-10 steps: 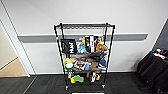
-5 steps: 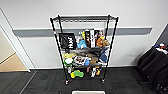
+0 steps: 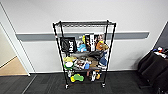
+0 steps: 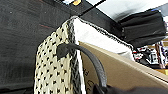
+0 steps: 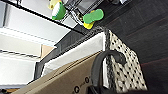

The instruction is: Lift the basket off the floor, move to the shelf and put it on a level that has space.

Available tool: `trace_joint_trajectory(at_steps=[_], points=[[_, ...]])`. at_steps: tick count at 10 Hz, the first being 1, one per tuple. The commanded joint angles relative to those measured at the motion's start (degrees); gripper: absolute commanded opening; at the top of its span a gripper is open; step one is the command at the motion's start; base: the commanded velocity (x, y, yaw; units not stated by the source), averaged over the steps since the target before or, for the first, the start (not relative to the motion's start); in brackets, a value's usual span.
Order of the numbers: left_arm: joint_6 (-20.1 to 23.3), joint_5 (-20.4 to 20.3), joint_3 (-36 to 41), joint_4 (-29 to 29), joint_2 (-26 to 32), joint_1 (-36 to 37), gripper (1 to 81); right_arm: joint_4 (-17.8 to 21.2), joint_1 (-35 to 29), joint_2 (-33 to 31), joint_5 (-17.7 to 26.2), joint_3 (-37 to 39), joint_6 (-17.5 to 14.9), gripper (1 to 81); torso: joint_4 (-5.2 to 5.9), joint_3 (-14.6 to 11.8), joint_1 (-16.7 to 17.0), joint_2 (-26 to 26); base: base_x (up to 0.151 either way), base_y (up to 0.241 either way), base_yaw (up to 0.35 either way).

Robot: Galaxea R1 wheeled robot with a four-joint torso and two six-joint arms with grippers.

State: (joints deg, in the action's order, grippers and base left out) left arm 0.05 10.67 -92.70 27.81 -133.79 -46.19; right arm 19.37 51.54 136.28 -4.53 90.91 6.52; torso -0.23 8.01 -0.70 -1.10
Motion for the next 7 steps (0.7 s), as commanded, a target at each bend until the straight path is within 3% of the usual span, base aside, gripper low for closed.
trace_joint_trajectory(at_steps=[1,2,6,7], points=[[2.5,2.6,2.78,-0.21,2.12,6.06,1.0,0.32,-5.52,-1.51,0.93,-2.49,-0.19,1.0,0.0,-2.66,0.0,0.0,0.0,0.0,0.0],[2.94,2.52,4.09,-0.21,2.73,5.63,1.0,0.23,-4.91,-1.51,0.93,-3.19,-0.28,1.0,0.0,-0.99,0.02,0.0,0.0,0.0,0.0],[3.64,-0.02,8.14,-0.47,5.28,3.44,1.0,0.23,-2.1,-3.61,0.58,-6.7,-0.28,1.0,0.0,-1.88,0.11,-0.02,0.0,0.0,0.0],[3.64,-2.47,9.36,-0.47,5.98,2.38,1.0,0.23,-1.22,-4.84,-0.9,-8.64,-0.28,1.0,0.0,-1.88,0.11,-0.02,0.0,0.0,0.0]])
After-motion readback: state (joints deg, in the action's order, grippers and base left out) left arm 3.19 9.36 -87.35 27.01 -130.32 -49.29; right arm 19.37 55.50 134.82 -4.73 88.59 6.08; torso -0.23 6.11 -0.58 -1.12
